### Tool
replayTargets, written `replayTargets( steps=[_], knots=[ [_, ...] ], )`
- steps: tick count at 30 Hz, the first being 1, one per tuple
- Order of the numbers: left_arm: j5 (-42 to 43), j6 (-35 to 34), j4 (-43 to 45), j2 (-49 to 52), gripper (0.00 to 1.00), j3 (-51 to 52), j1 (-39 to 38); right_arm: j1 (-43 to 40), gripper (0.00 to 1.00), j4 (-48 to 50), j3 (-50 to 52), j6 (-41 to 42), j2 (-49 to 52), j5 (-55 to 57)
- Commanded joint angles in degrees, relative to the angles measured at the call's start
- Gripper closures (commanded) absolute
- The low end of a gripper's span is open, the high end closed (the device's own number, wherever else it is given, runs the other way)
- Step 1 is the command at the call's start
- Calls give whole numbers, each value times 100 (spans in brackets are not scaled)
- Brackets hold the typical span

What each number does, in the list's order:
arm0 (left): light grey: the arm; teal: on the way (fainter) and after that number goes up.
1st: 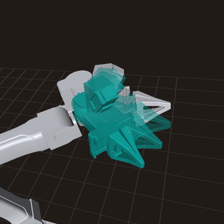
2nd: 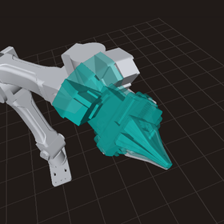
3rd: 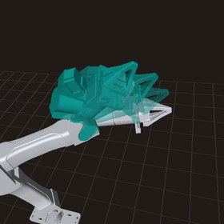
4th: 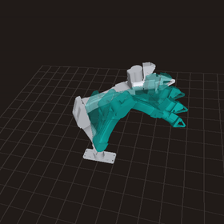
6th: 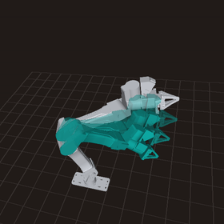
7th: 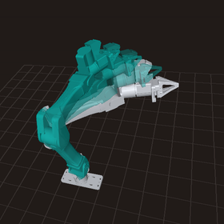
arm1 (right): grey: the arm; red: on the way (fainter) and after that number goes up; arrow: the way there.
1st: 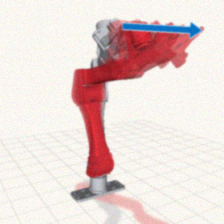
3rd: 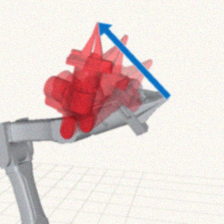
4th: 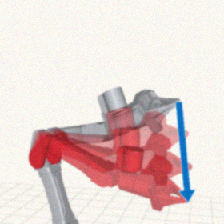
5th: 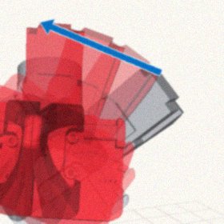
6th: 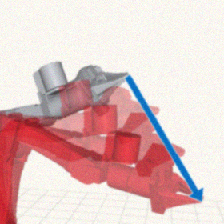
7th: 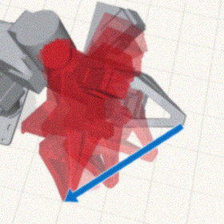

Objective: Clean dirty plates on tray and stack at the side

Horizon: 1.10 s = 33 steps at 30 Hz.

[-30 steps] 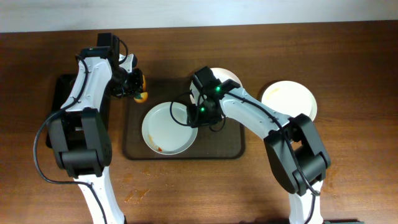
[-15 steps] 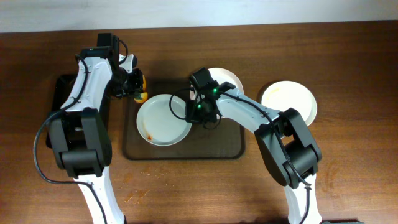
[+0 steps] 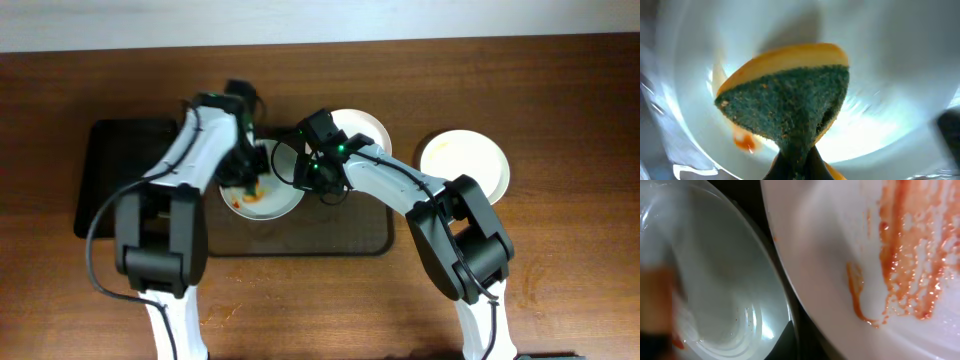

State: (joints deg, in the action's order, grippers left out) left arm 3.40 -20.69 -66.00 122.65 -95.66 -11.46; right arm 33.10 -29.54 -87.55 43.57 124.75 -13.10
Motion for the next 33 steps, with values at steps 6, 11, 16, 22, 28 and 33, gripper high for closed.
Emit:
replayTargets(
  steps=[6, 11, 16, 22, 28, 33],
  knots=[
    [-505, -1115, 728, -160, 99, 1333, -385, 26, 96, -17, -87, 24, 48, 138],
    [-1589, -1099, 1657, -160, 99, 2214, -380, 26, 96, -70, -87, 22, 48, 138],
    [-3532, -1274, 1899, -160, 99, 2315, -382, 26, 96, -151, -85, 24, 48, 138],
    [-4701, -1272, 2820, -160, 99, 2299, -382, 26, 96, -229, -85, 24, 48, 138],
    [-4937, -1021, 3093, -166, 99, 1528, -387, 26, 96, -323, -85, 24, 50, 138],
    [-4933, -901, 2570, -374, 99, 664, -393, 26, 96, -352, -85, 24, 50, 140]
  ],
)
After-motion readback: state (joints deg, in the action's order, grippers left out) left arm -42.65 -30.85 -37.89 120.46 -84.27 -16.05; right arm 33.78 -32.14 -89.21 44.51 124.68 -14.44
